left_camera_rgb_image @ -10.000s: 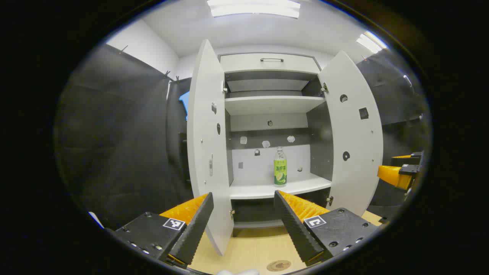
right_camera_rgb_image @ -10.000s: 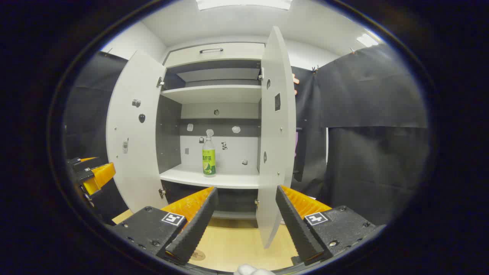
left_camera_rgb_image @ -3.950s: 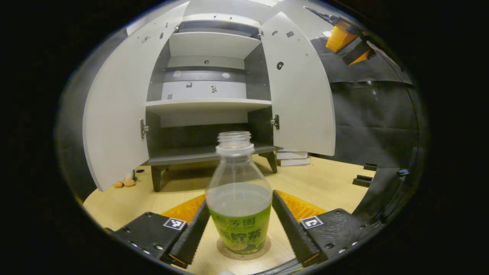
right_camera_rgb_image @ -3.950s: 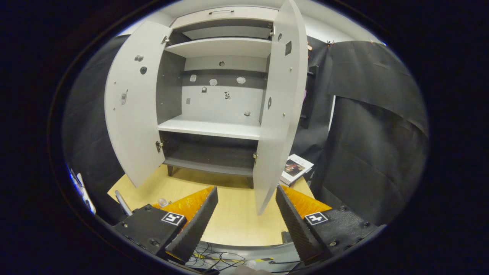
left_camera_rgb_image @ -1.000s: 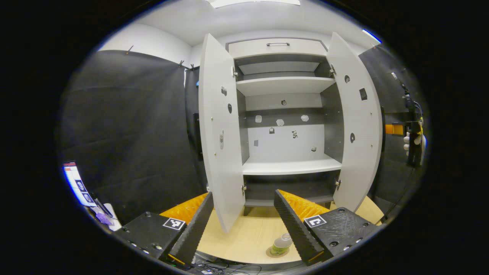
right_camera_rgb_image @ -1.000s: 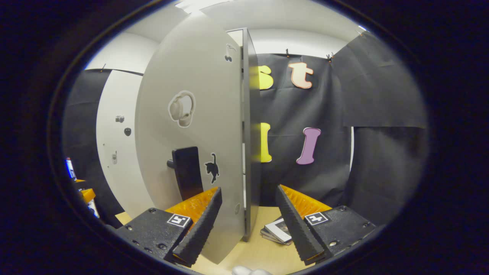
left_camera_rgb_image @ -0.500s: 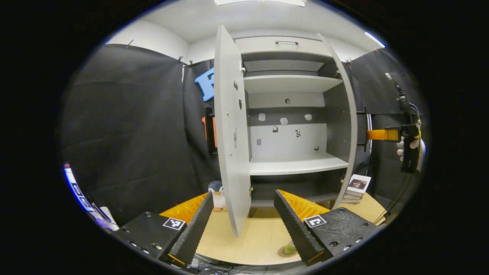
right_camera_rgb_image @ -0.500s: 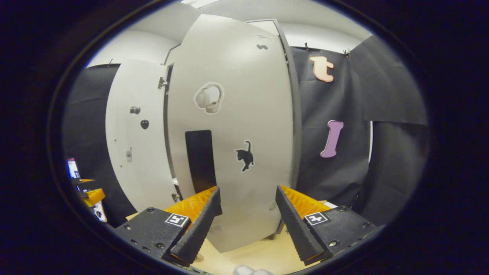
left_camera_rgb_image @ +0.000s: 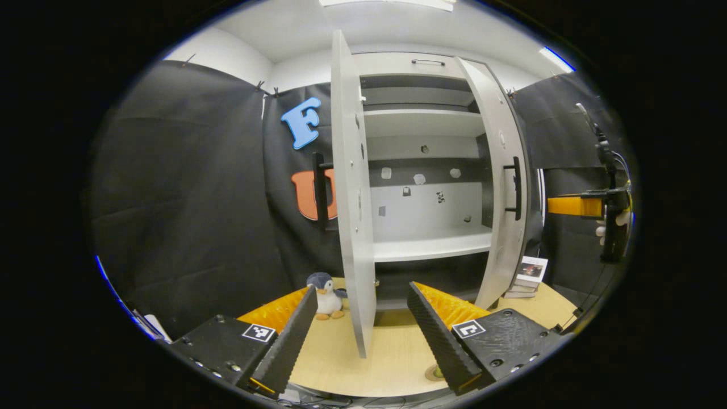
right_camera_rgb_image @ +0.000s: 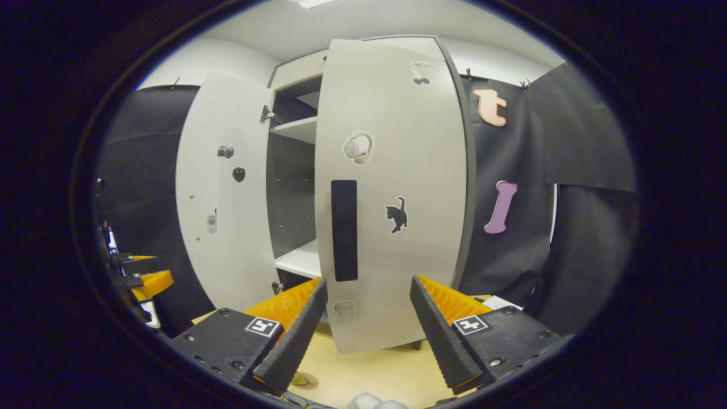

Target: Grasp the bottle in the cabinet with the left hand and place it on the coaster, then close the right door with the right hand and the left door with the left hand.

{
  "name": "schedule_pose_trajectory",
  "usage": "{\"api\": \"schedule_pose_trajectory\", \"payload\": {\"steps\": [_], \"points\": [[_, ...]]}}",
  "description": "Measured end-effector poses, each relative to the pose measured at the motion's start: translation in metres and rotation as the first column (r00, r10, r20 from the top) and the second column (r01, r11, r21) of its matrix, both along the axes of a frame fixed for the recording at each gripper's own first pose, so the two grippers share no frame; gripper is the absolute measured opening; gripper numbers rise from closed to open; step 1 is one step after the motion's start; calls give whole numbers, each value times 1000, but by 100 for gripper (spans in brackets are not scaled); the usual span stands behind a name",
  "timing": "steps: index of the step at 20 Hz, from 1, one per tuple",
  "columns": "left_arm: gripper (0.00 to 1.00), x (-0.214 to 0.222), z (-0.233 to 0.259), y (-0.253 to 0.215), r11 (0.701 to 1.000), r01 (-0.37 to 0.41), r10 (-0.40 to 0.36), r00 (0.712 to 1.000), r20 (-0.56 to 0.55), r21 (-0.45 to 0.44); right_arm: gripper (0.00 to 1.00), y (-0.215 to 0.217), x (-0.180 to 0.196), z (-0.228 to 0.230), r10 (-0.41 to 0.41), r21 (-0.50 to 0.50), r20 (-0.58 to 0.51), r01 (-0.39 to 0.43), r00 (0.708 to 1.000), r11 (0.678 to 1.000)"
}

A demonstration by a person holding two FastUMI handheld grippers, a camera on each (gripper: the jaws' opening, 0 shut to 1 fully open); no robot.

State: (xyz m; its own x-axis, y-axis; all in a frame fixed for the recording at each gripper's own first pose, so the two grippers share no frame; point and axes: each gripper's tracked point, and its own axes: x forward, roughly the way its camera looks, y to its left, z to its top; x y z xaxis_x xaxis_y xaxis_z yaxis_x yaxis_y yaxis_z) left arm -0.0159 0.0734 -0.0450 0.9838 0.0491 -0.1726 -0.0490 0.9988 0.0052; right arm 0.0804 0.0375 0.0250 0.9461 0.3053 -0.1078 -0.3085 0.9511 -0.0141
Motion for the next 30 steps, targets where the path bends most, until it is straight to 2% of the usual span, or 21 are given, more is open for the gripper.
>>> {"api": "schedule_pose_trajectory", "payload": {"steps": [7,12,16,23,26,30], "points": [[98,19,8,52,1000,8,-9,1000,15,21,98,3,-36,-19,-103,-26,-4,103,995,994],[97,51,19,101,996,-32,28,998,53,78,98,4,-61,-31,-166,-68,-2,166,986,984],[97,80,34,126,995,-55,48,995,87,87,98,11,-80,-31,-177,-67,7,178,984,982],[97,130,58,140,996,-42,33,992,119,77,97,3,-102,-54,-238,-56,-39,236,971,970],[96,136,64,130,998,-11,2,991,135,68,97,-1,-105,-61,-253,-36,-67,251,965,967],[90,136,64,130,994,-18,3,991,137,109,98,-3,-107,-70,-257,-1,-98,258,961,966]]}}
